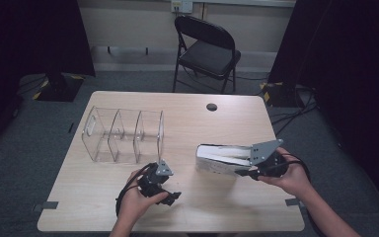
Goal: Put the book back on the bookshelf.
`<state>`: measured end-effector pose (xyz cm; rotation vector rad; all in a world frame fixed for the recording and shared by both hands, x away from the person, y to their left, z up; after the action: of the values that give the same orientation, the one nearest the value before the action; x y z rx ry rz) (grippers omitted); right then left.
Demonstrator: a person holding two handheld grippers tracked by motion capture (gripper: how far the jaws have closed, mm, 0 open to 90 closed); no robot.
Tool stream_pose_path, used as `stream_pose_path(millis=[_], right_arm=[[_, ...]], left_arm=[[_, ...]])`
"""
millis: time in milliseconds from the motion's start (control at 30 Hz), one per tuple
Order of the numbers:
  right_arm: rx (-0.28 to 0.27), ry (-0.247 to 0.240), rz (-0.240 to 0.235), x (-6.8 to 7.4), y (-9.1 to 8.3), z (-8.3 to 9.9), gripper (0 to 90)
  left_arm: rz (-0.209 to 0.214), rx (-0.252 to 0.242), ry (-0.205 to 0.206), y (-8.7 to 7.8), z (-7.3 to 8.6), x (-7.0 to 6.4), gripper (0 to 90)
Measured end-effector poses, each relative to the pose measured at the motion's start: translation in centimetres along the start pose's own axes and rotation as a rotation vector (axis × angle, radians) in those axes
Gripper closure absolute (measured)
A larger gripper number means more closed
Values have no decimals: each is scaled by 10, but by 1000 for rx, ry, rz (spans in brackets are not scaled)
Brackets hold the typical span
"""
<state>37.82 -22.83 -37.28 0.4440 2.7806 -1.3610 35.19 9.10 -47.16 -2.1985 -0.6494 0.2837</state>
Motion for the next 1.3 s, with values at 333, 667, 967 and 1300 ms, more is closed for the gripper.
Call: stream_pose_path(millis=[333,667,967,1300], right_arm=[[7,-15,-9,3,-2,0,739],[7,-20,-46,3,-6,2,743],[8,-10,-61,2,-8,3,746],[10,-20,-72,4,-9,2,746]], left_arm=[[10,2,-9,-3,2,0,154],[0,12,-17,-5,4,3,154],[12,28,-11,0,4,0,157],[8,27,-4,0,2,-1,159]])
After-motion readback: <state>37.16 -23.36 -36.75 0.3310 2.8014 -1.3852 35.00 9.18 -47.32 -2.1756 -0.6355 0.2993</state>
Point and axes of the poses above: each handheld gripper's, and its own axes: y roughly forward along the jaws, z roughly out of its underside, x roughly to its left, the point moved 2 cm from there along y, roughly forward along the jaws, and after that the axes turned 6 degrees about y, right-handed, at the moved point
